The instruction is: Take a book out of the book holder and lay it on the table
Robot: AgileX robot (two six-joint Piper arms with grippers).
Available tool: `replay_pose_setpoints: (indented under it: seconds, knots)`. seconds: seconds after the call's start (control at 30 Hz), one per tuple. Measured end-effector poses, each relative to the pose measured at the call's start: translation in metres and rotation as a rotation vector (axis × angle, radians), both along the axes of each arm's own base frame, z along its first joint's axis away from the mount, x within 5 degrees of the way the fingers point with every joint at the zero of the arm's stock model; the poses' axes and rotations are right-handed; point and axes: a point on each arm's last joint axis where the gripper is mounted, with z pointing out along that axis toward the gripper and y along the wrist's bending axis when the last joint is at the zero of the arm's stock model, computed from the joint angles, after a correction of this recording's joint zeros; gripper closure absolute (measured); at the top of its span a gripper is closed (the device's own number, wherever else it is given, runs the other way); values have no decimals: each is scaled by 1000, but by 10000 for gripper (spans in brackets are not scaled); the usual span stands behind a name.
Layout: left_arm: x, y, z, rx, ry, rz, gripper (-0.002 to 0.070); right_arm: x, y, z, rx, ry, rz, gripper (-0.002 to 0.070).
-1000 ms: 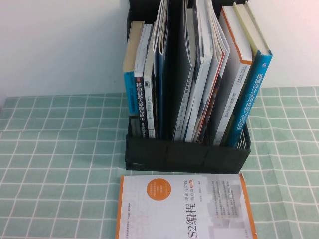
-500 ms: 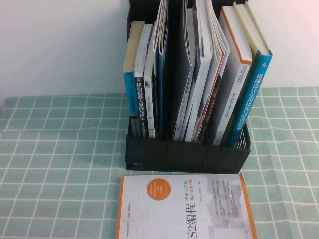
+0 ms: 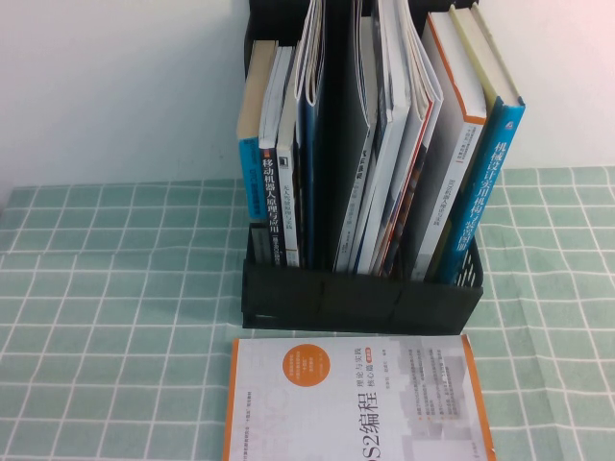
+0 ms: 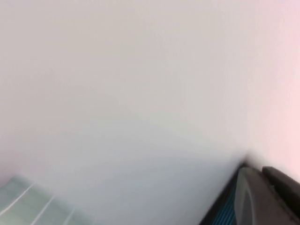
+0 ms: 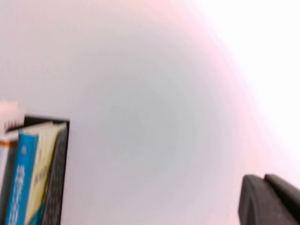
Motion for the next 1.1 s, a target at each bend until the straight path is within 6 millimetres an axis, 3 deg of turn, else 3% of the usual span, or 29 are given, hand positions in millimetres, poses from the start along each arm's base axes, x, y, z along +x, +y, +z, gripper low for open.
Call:
replay_pose_setpoints:
  seconds: [0.13, 0.3, 0.53, 0.7, 0.77, 0.87, 1.0, 1.1]
  knots:
    - [-6, 11, 14, -273, -194, 41, 678, -3, 1, 8, -6, -98, 7, 678]
    - [-11, 18, 23, -346, -324, 88, 678, -5, 1, 14, 14, -162, 20, 678]
    - [-21, 15, 44, -193, -482, 94, 678, -17, 3, 35, 90, -389, 82, 678]
    - [-40, 3, 105, -24, -505, 19, 678, -35, 4, 85, 133, -490, 115, 678]
    - [-46, -1, 134, 38, -475, 3, 678, -42, 4, 109, 138, -511, 118, 678]
    - [-36, -4, 168, 108, -347, -9, 678, -42, 3, 145, 158, -473, 116, 678]
    - [-6, -7, 199, 139, -92, -40, 678, -16, 1, 173, 179, -270, 84, 678]
    - [24, -9, 205, 182, 166, -70, 678, 13, -3, 179, 205, -41, 48, 678]
